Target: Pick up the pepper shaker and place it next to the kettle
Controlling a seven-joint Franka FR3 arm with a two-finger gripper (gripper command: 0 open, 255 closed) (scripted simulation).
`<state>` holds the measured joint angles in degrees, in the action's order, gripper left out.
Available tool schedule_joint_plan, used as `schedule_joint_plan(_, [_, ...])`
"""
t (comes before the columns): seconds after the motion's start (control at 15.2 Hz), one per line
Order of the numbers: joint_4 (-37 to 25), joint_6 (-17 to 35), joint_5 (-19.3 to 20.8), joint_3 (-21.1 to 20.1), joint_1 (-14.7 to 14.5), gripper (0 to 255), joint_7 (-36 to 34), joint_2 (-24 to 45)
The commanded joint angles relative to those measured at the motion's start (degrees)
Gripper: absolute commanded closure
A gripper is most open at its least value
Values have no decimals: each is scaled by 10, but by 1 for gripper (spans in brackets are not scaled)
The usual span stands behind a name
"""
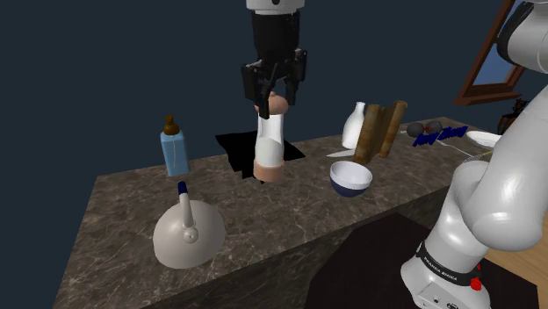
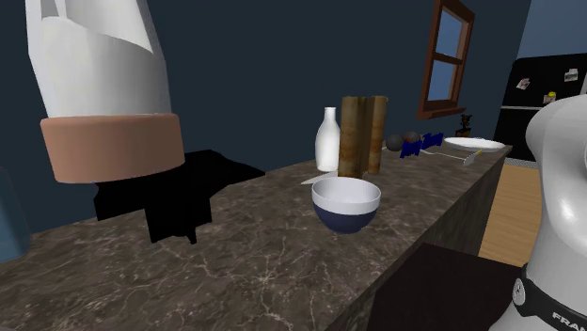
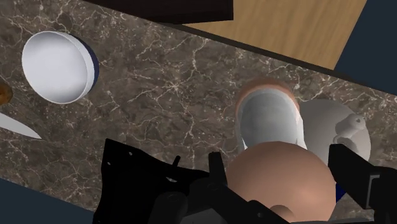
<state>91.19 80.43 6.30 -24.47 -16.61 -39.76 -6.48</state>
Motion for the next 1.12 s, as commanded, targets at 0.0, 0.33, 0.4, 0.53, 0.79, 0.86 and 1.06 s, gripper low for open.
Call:
schedule_joint_plan(0.0, [2,5,0,-8,-6,255,-15,5])
schedule_joint_plan(0.33, [56,46,-6,-5,-5,255,-16,-9])
schedule_joint_plan(0.4, [66,54,-7,-5,-5,255,-16,-11])
schedule_joint_plan(0.53, [85,70,-8,-4,-5,255,-17,-15])
schedule_joint_plan(0.79, [122,102,-10,-3,-5,255,-19,-21])
schedule_joint_plan(0.86, [131,109,-11,-3,-6,255,-20,-22])
schedule_joint_plan(1.06, [156,133,-12,-3,-6,255,-22,-24])
